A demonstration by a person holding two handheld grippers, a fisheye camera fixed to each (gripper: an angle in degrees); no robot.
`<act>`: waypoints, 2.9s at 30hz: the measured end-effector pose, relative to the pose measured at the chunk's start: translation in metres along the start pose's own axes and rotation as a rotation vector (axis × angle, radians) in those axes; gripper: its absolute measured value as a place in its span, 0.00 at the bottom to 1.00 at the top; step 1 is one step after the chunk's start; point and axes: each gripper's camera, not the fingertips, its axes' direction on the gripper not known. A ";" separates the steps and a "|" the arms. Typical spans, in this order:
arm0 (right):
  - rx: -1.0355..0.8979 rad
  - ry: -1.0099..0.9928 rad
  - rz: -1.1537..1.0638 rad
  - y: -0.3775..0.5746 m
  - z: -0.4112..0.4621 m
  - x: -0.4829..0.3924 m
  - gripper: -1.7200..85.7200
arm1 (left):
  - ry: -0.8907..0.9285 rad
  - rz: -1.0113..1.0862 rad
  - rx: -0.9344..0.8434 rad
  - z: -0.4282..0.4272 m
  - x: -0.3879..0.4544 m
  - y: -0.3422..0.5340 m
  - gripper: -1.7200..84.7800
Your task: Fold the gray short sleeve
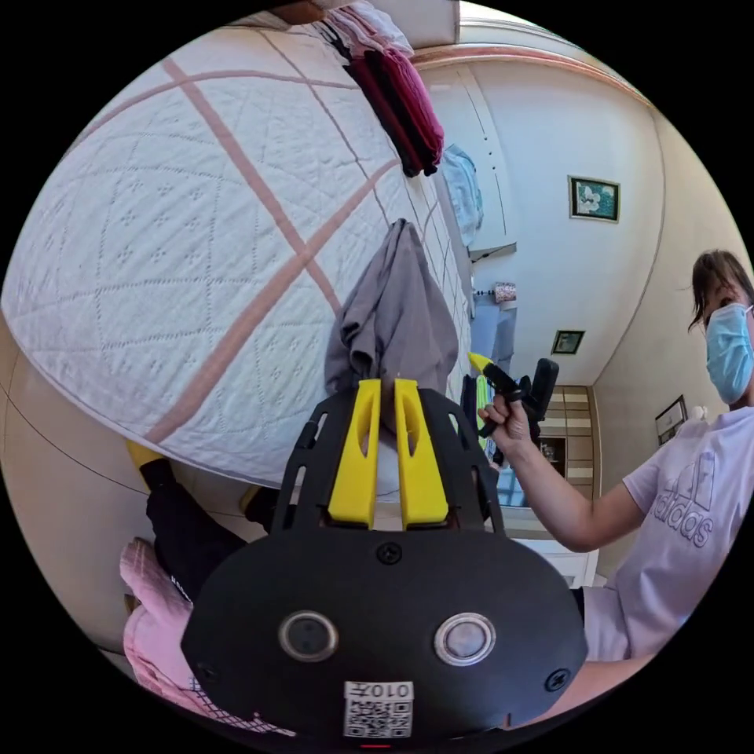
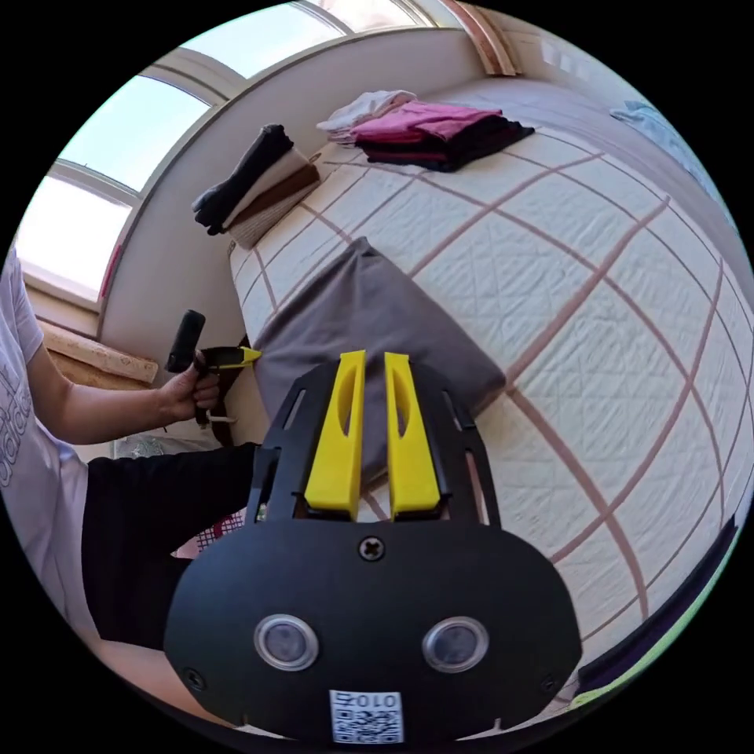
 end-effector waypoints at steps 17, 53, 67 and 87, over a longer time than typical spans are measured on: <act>0.045 -0.337 0.627 0.200 0.005 0.042 0.12 | 0.054 -0.041 -0.168 0.019 0.034 0.042 0.09; 0.157 -1.016 0.871 0.203 -0.009 0.101 0.09 | 0.381 -0.221 -0.082 0.094 0.096 0.088 0.16; 0.053 -0.974 0.831 0.141 -0.021 0.064 0.09 | 0.444 -0.399 0.424 0.052 0.081 0.096 0.19; 0.044 -0.771 0.669 0.063 -0.034 0.002 0.09 | 0.082 -0.138 0.156 -0.030 0.270 0.071 0.12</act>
